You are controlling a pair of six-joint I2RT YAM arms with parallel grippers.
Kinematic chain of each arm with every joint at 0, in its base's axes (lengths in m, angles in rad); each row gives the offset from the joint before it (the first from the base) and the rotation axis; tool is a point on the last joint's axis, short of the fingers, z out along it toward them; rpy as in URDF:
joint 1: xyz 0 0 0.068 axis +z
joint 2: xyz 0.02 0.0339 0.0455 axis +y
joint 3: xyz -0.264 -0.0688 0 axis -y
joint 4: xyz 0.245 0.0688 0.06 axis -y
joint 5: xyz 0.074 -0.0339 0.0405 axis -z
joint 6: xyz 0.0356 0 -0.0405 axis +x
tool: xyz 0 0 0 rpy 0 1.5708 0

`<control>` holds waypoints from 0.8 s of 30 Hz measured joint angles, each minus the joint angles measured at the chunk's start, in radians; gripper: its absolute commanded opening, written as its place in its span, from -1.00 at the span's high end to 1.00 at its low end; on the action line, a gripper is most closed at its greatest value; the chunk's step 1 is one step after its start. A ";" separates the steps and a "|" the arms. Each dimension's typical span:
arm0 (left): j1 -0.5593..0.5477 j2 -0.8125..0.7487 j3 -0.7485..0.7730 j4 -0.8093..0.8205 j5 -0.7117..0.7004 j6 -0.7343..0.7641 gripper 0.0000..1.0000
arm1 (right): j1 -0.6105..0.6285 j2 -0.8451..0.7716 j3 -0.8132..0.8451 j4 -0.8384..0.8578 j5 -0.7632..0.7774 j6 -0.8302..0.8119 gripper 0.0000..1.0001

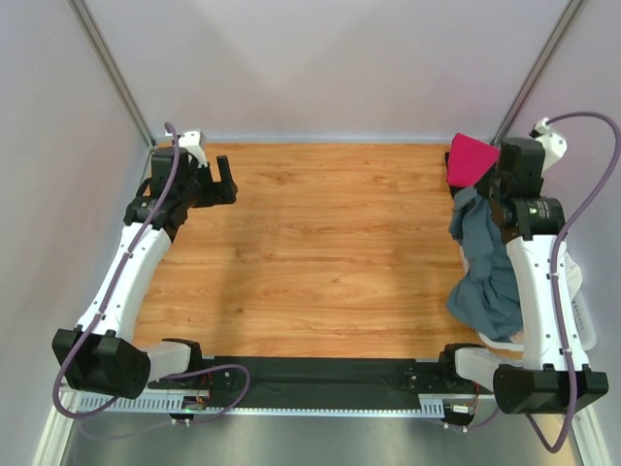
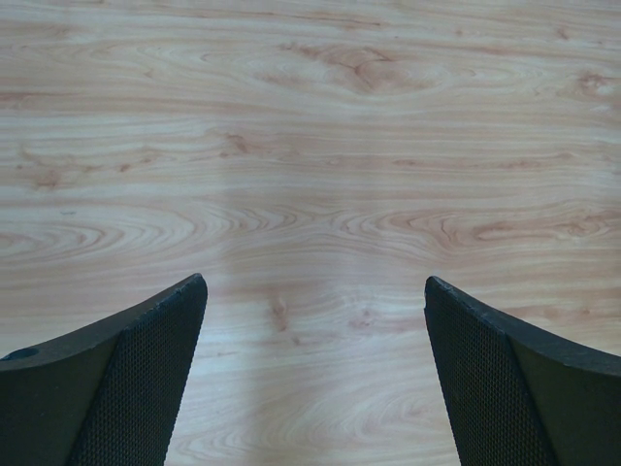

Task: Fold and stack the t-shirts
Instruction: Grab the tshirt from the pile, then move the tshirt to the center of the board

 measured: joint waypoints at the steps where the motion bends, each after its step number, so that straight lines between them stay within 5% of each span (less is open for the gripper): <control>1: 0.000 0.001 0.003 0.000 0.000 0.000 -0.99 | 0.019 0.010 0.052 0.002 -0.028 -0.021 0.99; 13: 0.000 0.006 0.021 0.007 0.026 0.004 -0.99 | 0.397 0.362 0.644 0.071 -0.269 -0.170 0.99; 24: 0.000 -0.006 0.026 0.018 0.109 0.030 -0.99 | 0.575 0.634 0.701 0.247 -0.544 -0.154 0.99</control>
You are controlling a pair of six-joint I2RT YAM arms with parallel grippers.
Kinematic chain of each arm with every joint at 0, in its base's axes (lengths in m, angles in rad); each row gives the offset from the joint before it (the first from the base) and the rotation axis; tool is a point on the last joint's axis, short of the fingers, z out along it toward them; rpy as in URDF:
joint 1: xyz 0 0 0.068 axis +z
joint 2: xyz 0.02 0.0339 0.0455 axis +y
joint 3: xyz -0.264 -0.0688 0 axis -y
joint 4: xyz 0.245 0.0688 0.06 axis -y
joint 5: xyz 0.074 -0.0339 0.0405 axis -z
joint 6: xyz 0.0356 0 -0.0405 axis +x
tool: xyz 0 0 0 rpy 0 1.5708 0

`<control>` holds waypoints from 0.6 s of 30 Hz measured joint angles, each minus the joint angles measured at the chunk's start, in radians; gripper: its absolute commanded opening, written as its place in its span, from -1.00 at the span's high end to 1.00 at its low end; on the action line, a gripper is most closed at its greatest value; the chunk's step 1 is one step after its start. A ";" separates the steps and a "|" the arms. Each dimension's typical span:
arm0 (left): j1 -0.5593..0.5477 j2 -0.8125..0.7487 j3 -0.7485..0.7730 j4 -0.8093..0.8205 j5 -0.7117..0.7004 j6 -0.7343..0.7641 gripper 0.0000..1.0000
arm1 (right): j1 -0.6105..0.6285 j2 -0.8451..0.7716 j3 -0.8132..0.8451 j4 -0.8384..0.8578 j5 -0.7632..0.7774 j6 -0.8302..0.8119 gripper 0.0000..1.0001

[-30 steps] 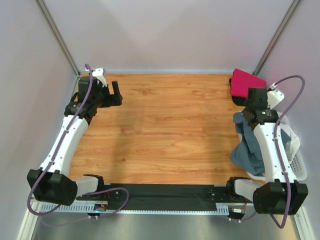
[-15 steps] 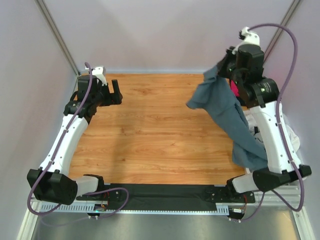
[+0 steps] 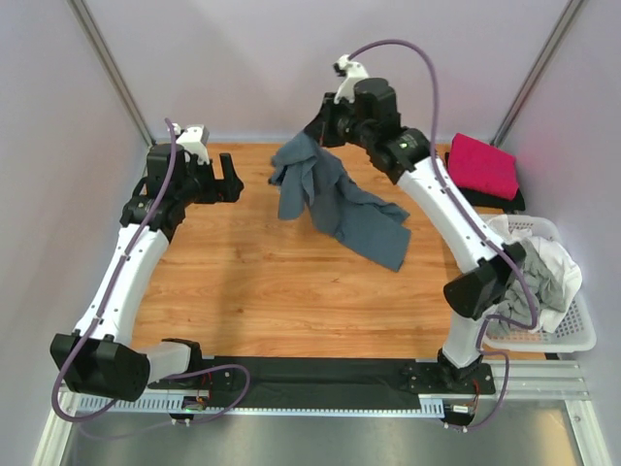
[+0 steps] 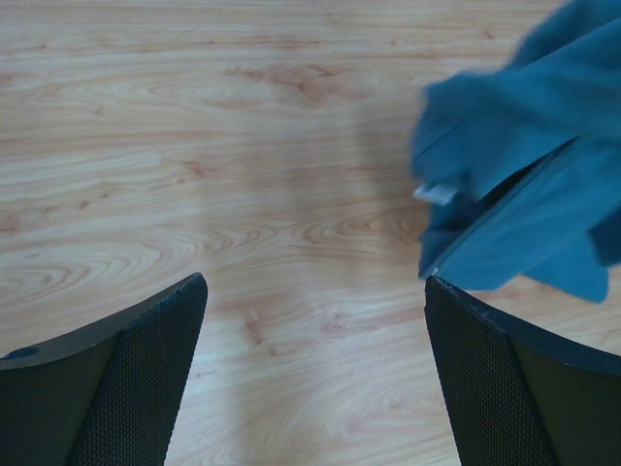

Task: Fold and stack the t-shirts
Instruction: Move the tshirt to the center of the board

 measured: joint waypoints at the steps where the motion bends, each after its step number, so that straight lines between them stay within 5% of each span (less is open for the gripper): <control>1: 0.000 -0.005 0.000 0.003 0.011 0.003 -0.99 | 0.014 0.037 0.007 0.014 -0.024 0.005 0.99; 18: -0.005 -0.039 -0.126 0.071 0.084 -0.028 -0.95 | 0.005 0.298 -0.022 0.007 -0.230 0.163 0.99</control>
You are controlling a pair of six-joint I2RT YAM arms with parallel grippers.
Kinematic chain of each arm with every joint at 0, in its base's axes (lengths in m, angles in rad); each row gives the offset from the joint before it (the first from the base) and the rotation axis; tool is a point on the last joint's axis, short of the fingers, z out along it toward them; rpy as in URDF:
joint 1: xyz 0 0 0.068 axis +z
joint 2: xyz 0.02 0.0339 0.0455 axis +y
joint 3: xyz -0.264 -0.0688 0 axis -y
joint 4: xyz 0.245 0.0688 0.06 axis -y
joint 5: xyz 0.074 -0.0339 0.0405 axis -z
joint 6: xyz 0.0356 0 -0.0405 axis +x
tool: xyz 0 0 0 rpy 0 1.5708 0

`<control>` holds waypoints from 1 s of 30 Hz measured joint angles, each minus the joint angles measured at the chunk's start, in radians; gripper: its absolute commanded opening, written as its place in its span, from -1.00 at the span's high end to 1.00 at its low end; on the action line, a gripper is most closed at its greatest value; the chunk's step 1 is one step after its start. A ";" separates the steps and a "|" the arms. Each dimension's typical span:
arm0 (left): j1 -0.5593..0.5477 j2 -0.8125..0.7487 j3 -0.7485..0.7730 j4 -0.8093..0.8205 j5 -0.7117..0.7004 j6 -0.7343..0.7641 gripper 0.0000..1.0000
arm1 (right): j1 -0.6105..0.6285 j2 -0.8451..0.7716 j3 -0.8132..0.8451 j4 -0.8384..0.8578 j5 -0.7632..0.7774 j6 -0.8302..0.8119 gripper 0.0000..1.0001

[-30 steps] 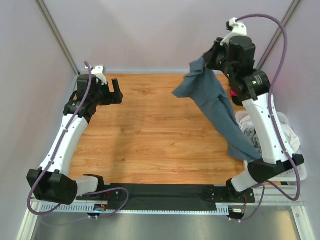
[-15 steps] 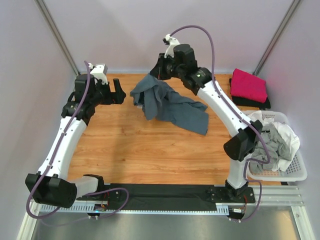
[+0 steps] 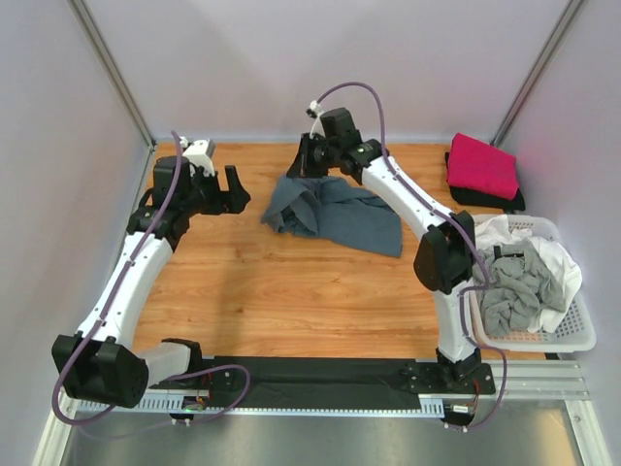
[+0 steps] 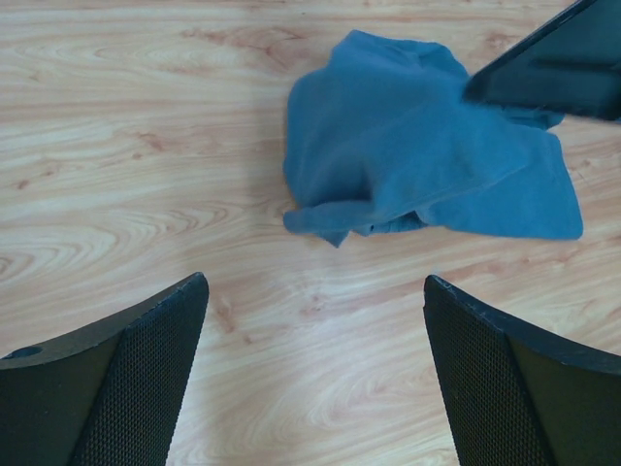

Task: Fold and stack the t-shirts
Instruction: Move the tshirt to the center of the board, then flatten the tshirt out

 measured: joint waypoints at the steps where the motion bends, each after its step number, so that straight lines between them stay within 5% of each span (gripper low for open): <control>1: -0.003 0.000 0.000 0.001 -0.003 0.001 -0.95 | 0.006 0.025 0.004 -0.013 -0.008 -0.002 0.99; 5: -0.023 0.004 0.000 0.002 -0.026 0.013 -0.95 | 0.051 0.143 0.093 -0.105 -0.009 -0.058 0.98; 7: -0.031 0.010 0.000 0.002 -0.040 0.020 -0.95 | 0.079 0.192 0.151 -0.140 -0.011 -0.092 0.48; 9: -0.038 0.016 0.000 0.002 -0.048 0.023 -0.95 | 0.103 0.207 0.171 -0.173 -0.018 -0.124 -0.26; 10: -0.039 0.019 0.000 0.002 -0.051 0.024 -0.95 | 0.111 0.208 0.172 -0.189 -0.015 -0.142 -0.91; 11: -0.042 0.021 0.000 0.002 -0.054 0.027 -0.95 | 0.121 0.206 0.174 -0.206 -0.006 -0.157 -1.00; 16: -0.067 0.029 0.000 0.002 -0.063 0.067 -0.94 | 0.085 0.156 0.093 -0.243 0.063 -0.178 -1.00; 22: -0.159 0.070 0.008 0.008 -0.064 0.143 -0.94 | -0.137 0.023 -0.041 -0.282 0.106 -0.138 -1.00; 30: -0.362 0.381 0.233 0.005 -0.207 0.203 -0.80 | -0.267 -0.248 -0.202 -0.294 0.341 -0.132 -1.00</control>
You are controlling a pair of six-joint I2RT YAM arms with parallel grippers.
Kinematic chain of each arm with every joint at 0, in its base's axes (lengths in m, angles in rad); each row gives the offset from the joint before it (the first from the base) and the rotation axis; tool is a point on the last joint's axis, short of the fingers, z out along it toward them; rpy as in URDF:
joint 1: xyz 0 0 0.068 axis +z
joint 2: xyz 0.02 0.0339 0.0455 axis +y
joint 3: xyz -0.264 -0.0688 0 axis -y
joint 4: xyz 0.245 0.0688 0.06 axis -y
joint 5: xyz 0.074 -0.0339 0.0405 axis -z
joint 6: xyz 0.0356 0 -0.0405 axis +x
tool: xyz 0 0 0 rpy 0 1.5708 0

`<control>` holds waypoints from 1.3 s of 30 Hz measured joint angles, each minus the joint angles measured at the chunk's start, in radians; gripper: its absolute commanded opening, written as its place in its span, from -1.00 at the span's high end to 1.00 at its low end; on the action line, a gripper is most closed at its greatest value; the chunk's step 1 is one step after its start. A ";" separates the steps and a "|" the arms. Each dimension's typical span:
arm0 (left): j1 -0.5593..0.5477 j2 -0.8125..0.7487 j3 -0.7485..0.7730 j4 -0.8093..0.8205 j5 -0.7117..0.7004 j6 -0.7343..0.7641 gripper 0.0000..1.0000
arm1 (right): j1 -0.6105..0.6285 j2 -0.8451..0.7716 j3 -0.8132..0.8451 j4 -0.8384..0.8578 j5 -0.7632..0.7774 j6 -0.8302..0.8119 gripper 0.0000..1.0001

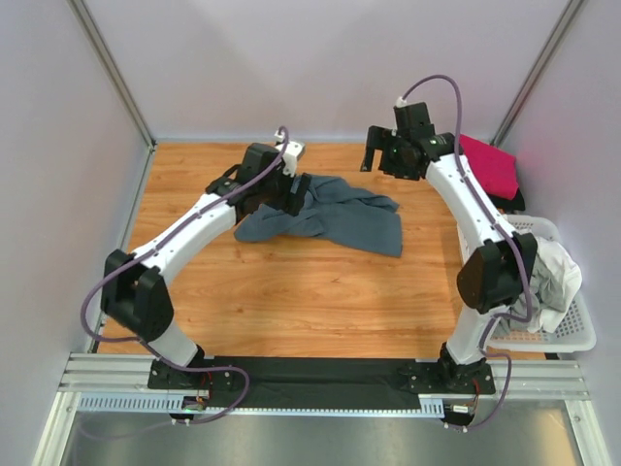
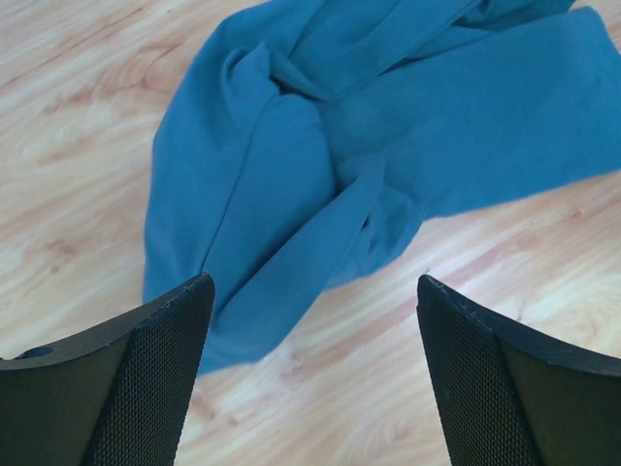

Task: Fold and stack the t-shirts
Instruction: Flatten the tshirt out

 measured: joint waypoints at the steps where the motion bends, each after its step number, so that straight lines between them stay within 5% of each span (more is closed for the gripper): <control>1: -0.022 0.039 0.033 0.000 -0.019 0.006 -0.79 | -0.010 -0.032 -0.033 0.002 0.014 0.005 -1.00; 12: -0.143 0.327 0.261 -0.010 -0.101 0.063 -0.55 | -0.294 -0.129 -0.306 0.030 -0.017 0.053 -1.00; 25: -0.162 0.543 0.401 -0.154 -0.204 0.087 -0.36 | -0.356 -0.129 -0.334 0.059 -0.114 0.071 -1.00; 34: -0.162 0.566 0.415 -0.154 -0.238 0.088 0.12 | -0.366 -0.095 -0.333 0.061 -0.135 0.076 -0.98; 39: -0.162 0.578 0.416 -0.156 -0.248 0.069 0.82 | -0.366 -0.068 -0.328 0.059 -0.156 0.082 -0.97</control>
